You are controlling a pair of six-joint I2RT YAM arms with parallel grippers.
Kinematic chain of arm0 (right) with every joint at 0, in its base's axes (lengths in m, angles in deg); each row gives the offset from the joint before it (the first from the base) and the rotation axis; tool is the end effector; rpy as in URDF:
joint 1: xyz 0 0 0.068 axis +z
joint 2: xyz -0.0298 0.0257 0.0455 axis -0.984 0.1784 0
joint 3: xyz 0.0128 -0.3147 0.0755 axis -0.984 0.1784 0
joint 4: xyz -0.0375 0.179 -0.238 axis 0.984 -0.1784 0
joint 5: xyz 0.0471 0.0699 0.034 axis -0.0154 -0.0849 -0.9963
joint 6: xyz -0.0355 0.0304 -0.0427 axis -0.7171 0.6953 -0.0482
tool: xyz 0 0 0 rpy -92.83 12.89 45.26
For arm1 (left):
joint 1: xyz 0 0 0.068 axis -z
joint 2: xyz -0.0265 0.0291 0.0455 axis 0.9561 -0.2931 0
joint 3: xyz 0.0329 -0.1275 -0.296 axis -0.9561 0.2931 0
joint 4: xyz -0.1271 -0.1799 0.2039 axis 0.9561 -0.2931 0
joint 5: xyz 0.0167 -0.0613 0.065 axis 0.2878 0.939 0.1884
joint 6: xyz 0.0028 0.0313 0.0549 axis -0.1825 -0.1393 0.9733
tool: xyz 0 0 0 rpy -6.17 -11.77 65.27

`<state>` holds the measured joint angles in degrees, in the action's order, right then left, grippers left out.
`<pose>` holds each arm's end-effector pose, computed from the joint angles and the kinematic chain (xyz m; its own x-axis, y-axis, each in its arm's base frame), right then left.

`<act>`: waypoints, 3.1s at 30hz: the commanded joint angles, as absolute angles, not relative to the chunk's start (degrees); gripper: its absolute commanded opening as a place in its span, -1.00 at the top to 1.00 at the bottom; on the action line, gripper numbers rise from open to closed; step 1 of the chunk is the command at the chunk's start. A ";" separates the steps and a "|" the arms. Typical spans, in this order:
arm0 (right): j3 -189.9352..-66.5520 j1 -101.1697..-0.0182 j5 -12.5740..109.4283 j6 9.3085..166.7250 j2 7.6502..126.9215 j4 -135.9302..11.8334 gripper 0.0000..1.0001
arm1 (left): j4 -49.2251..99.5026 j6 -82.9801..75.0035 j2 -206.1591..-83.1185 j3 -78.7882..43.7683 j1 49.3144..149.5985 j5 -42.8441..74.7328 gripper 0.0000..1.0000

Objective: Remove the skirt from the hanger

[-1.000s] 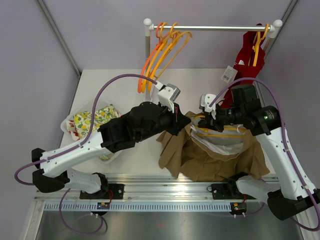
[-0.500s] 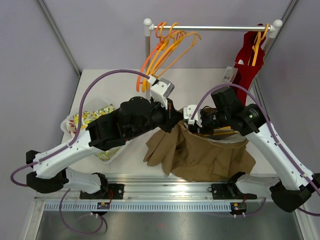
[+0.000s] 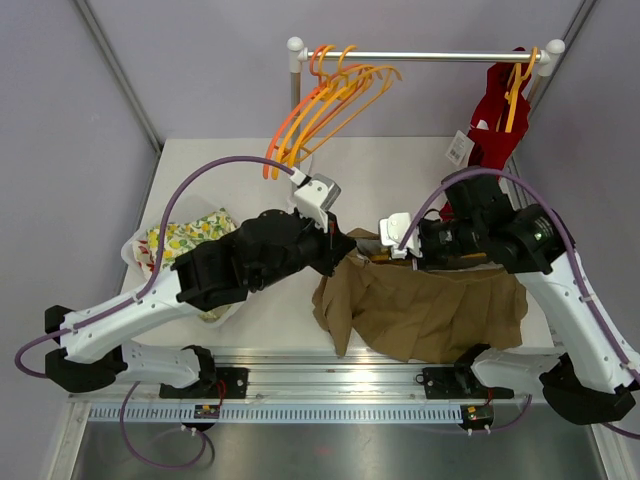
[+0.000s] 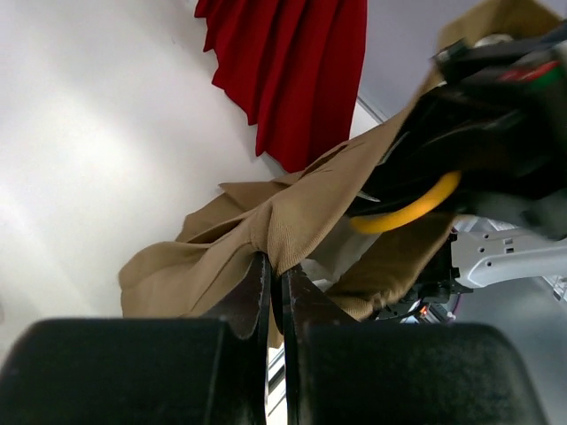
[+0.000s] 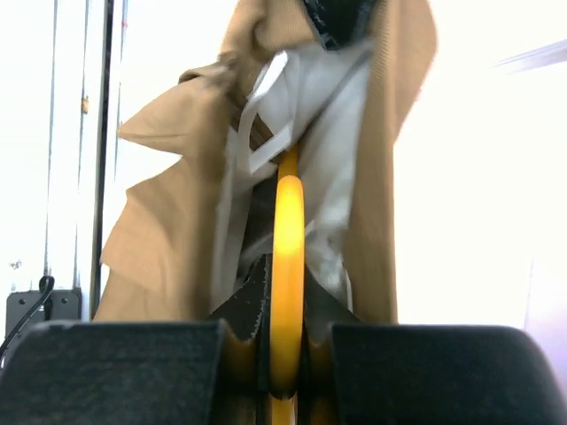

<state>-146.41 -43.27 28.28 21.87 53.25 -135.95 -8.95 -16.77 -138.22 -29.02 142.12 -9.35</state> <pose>0.1502 0.1393 0.5007 0.3655 -0.6761 -0.6398 -0.9087 -0.1103 -0.4025 0.1138 -0.2593 0.5038 -0.4239 0.0050 -0.9057 0.6798 0.6625 -0.3146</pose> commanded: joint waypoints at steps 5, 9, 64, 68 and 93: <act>-156.14 -48.77 26.27 20.55 51.51 -140.12 1.00 | -5.70 -16.58 -133.57 -26.29 141.25 -12.89 1.00; -153.18 -49.13 28.91 23.19 53.35 -137.57 1.00 | -5.53 -16.05 -133.48 -25.94 141.25 -10.78 1.00; -161.50 -55.11 17.14 24.68 52.56 -140.82 1.00 | -13.18 -13.50 -132.34 -14.16 131.49 -4.36 1.00; -160.11 -56.95 11.96 25.65 53.09 -140.73 1.00 | -12.56 -13.42 -131.46 -13.10 131.32 -4.80 1.00; -146.13 -43.86 23.90 26.36 58.54 -130.97 1.00 | -8.70 -13.68 -136.47 -28.31 131.23 15.14 1.00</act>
